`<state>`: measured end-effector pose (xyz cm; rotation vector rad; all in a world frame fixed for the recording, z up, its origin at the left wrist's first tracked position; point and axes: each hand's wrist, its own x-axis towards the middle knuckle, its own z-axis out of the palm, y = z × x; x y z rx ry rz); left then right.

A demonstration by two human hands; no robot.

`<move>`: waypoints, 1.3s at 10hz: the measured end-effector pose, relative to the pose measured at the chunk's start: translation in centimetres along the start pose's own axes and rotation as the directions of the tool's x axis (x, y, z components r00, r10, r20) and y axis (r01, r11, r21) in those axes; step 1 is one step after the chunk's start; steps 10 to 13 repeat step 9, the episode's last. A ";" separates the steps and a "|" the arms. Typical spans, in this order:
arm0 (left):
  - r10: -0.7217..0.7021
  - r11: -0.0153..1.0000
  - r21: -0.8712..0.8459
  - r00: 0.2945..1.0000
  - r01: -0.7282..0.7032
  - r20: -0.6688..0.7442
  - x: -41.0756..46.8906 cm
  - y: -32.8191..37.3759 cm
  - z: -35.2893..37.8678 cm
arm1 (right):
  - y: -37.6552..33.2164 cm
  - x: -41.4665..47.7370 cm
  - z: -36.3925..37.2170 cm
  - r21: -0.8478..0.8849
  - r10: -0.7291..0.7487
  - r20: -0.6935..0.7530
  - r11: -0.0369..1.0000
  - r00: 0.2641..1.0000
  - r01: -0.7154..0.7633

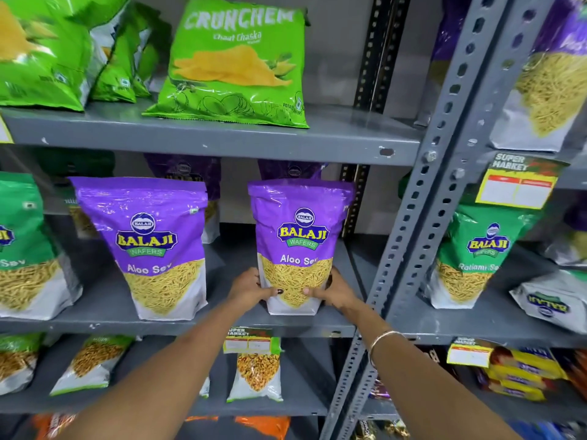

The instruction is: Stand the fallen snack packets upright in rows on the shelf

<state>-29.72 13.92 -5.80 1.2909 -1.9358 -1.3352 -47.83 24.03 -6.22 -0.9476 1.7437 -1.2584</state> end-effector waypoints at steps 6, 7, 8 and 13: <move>-0.002 0.996 0.085 0.999 -0.003 0.048 -1.6 0.3 -0.3 | -0.7 -2.1 0.3 -0.104 0.044 0.024 0.994 0.999 -0.041; -0.011 0.997 0.073 0.998 0.007 0.054 -1.4 0.0 -0.2 | -0.5 -2.0 0.1 -0.122 0.058 0.042 0.991 0.997 -0.053; -0.016 0.998 0.057 0.997 0.011 0.074 -1.8 0.2 -0.3 | -0.9 -2.6 0.3 -0.152 0.054 0.013 0.987 0.998 -0.051; 0.057 0.989 0.140 0.998 -0.056 -0.007 -2.7 0.4 -0.3 | -1.6 -4.0 0.9 -0.207 -0.029 -0.147 0.978 0.989 -0.002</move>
